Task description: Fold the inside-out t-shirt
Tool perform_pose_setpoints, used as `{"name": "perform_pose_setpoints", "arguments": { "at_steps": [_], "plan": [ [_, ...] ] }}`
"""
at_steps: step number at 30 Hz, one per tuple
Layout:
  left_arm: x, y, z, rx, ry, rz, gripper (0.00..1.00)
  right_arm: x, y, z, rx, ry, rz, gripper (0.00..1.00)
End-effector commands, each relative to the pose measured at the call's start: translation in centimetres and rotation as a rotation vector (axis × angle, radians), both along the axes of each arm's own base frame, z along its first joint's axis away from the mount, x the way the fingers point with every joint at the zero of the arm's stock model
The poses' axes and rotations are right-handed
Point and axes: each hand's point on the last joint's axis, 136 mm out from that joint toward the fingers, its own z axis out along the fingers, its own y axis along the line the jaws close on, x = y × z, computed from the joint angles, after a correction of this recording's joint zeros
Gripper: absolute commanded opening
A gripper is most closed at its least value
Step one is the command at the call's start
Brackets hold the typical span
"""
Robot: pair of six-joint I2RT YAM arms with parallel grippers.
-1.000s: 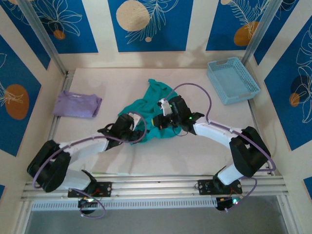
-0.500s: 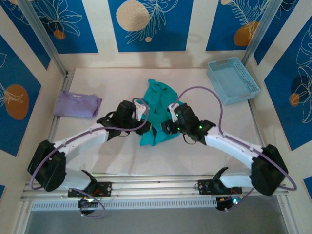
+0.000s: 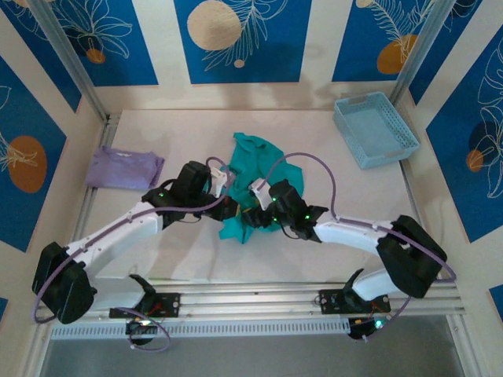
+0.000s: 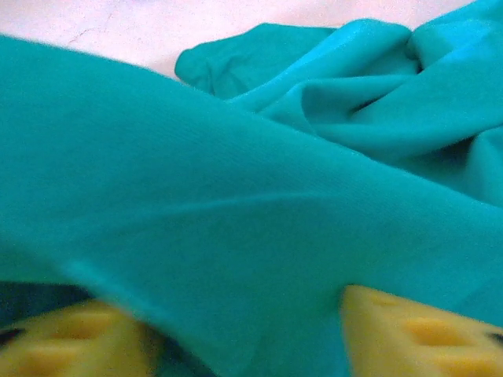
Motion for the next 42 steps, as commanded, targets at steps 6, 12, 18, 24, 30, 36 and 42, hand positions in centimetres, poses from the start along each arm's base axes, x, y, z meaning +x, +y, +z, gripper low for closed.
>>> {"name": "perform_pose_setpoints", "arguments": {
  "at_steps": [6,12,18,24,30,36,42],
  "plan": [
    [3.8,4.4,0.3,0.173,-0.166,0.203,0.0,-4.1,1.6,6.3,0.292,0.088,0.27,0.0],
    [7.9,8.0,-0.8,0.394,-0.357,0.357,0.03,-6.6,0.8,9.3,0.488,0.304,0.42,0.0],
    [6.4,8.8,-0.9,0.46,-0.376,0.335,0.5,-4.8,-0.1,9.7,0.54,0.344,0.358,0.0],
    [1.6,9.1,-0.2,0.451,-0.362,0.321,0.64,-3.3,0.0,9.4,0.546,0.377,0.295,0.0],
    [-1.9,4.6,0.4,0.287,-0.306,0.181,0.55,-2.2,0.3,9.1,0.542,0.398,0.25,0.0],
    [-2.9,1.5,-1.4,0.227,-0.226,0.088,0.46,-2.0,-0.1,9.2,0.535,0.392,0.216,0.0],
    [-1.2,1.6,-3.5,0.254,-0.186,0.153,0.45,-2.3,-0.5,9.4,0.534,0.38,0.21,0.0]
  ]
}}
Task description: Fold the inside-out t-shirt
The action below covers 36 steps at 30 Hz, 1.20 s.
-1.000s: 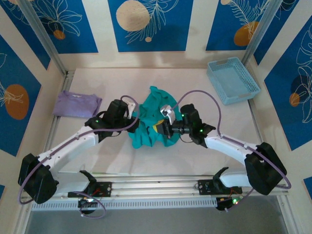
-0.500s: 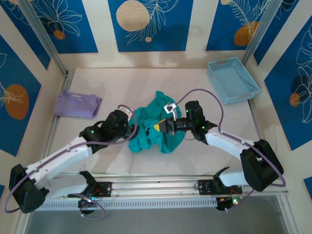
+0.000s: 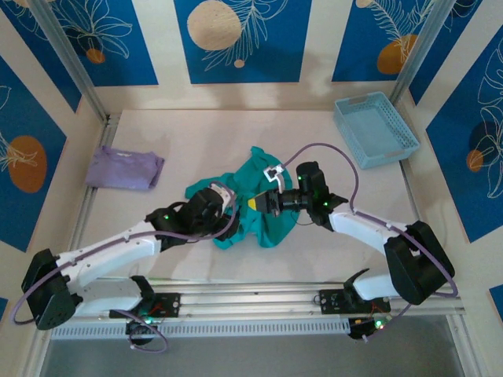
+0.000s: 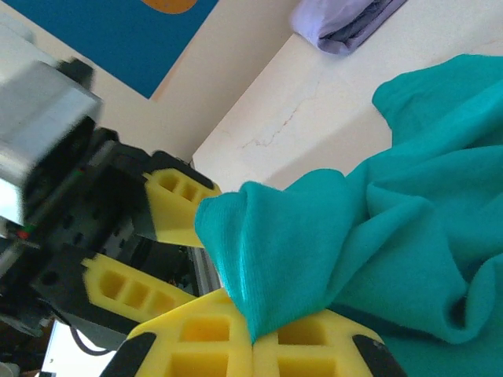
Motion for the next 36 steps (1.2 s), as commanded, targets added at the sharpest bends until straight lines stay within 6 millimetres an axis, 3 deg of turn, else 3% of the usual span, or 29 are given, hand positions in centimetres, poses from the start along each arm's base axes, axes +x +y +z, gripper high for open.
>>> {"name": "perform_pose_setpoints", "arguments": {
  "at_steps": [1,6,10,12,15,17,18,20,22,25,30,36],
  "plan": [
    [1.4,-0.3,-0.5,-0.047,0.016,0.051,0.45,0.0,-0.3,1.5,0.017,-0.033,-0.013,0.0],
    [3.6,-1.6,-0.9,-0.105,0.023,0.043,0.46,-0.2,-0.5,1.5,0.018,-0.041,-0.017,0.0],
    [5.4,-1.3,-1.4,-0.117,0.022,0.083,0.42,-0.3,-0.7,1.4,0.015,-0.048,-0.015,0.0],
    [6.0,-1.6,-1.6,-0.144,0.035,0.081,0.35,-0.4,-0.8,1.4,0.014,-0.053,-0.014,0.0],
    [6.4,-1.9,-1.2,-0.209,0.051,0.053,0.14,-0.3,-1.2,1.2,0.002,-0.07,-0.027,0.0],
    [6.3,-1.9,0.2,-0.293,0.034,0.008,0.0,0.4,-1.9,0.3,-0.059,-0.076,-0.085,0.0],
    [6.0,-1.9,1.2,-0.338,0.02,-0.017,0.0,1.0,-2.3,-0.4,-0.107,-0.071,-0.131,0.0],
    [4.7,-1.8,3.9,-0.453,-0.025,-0.105,0.0,1.7,-3.2,-1.6,-0.215,-0.07,-0.206,0.05],
    [3.2,-1.7,6.5,-0.546,-0.079,-0.185,0.0,1.1,-2.7,-1.7,-0.247,-0.105,-0.194,0.13],
    [1.7,-1.2,8.9,-0.606,-0.157,-0.247,0.0,0.6,-2.3,-1.9,-0.312,-0.158,-0.189,0.26],
    [0.9,-0.7,9.6,-0.595,-0.173,-0.275,0.0,0.3,-2.7,-0.8,-0.419,-0.308,-0.203,0.42],
    [1.0,-0.6,9.5,-0.584,-0.147,-0.257,0.0,-1.7,-2.5,1.6,-0.458,-0.521,-0.156,0.61]
  ]
}}
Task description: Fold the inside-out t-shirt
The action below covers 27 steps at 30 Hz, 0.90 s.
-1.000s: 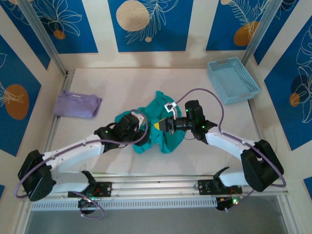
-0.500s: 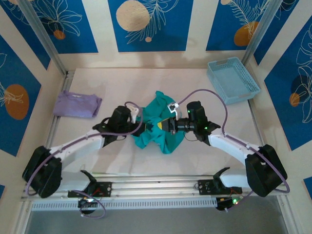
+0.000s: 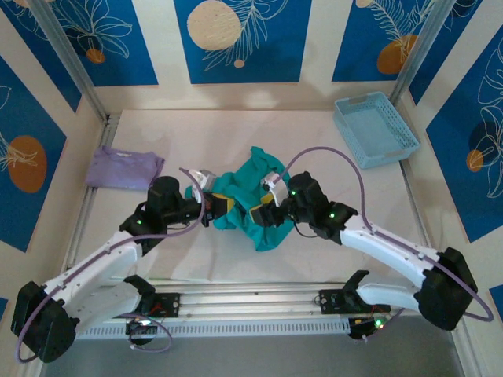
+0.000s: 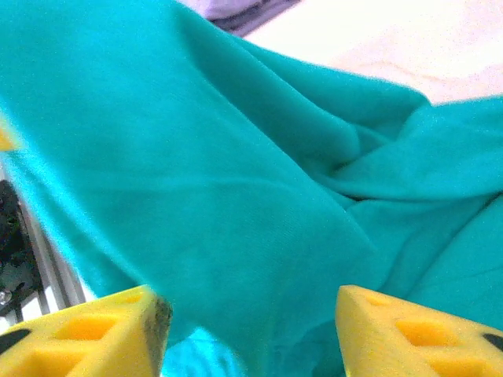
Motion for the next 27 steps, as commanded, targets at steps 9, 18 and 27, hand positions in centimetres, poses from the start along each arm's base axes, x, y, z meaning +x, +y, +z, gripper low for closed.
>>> {"name": "perform_pose_setpoints", "arguments": {
  "at_steps": [9,18,27],
  "plan": [
    [-0.4,-0.2,1.0,-0.012,0.005,-0.036,0.0,0.3,2.7,1.5,-0.089,-0.217,0.07,0.72],
    [0.8,1.7,0.3,0.064,-0.031,0.094,0.0,-1.0,4.2,3.2,0.115,-0.013,0.257,0.0],
    [5.5,7.2,-2.4,0.342,-0.045,0.46,0.22,-4.5,2.7,7.2,0.439,0.186,0.495,0.0]
  ]
}}
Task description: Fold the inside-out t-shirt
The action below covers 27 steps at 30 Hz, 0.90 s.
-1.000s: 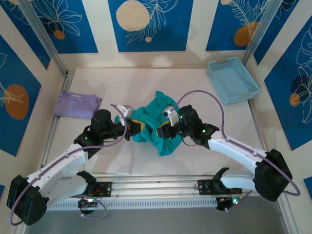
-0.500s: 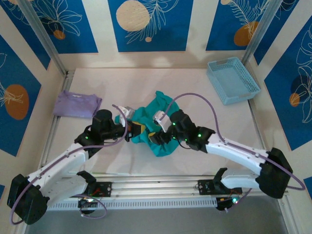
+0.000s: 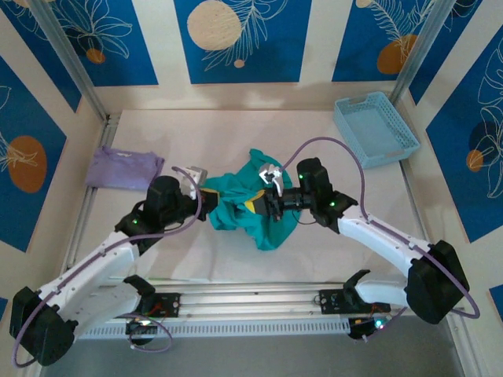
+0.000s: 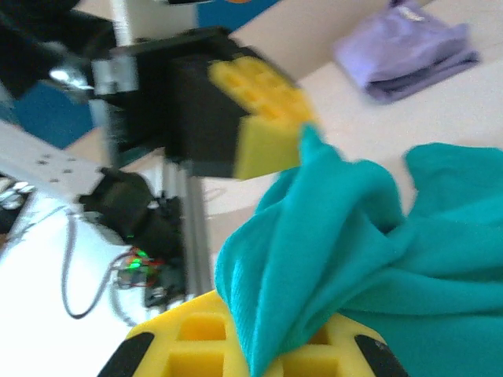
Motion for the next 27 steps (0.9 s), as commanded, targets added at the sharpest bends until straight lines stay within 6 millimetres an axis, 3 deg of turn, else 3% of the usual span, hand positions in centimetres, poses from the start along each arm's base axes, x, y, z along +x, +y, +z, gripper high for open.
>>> {"name": "perform_pose_setpoints", "arguments": {
  "at_steps": [1,5,9,13,16,27],
  "plan": [
    [1.6,2.8,-0.4,0.138,-0.011,0.137,0.28,-2.5,0.0,2.3,0.109,0.044,0.146,0.0],
    [0.6,3.7,-0.2,0.186,0.0,0.15,0.44,-1.2,0.0,1.8,0.112,0.088,0.114,0.0],
    [-1.9,3.5,1.3,0.183,-0.033,0.091,0.47,0.6,0.1,1.2,0.094,0.148,0.039,0.0],
    [-6.1,-0.3,3.6,0.016,-0.056,-0.177,0.3,1.3,0.2,1.2,0.085,0.169,0.016,0.0],
    [-7.8,-3.4,4.2,-0.075,0.007,-0.349,0.26,1.6,0.1,1.0,0.081,0.175,-0.001,0.0],
    [-3.5,-5.5,1.0,0.054,0.059,-0.279,0.39,1.2,-0.2,0.8,0.079,0.181,-0.01,0.0]
  ]
}}
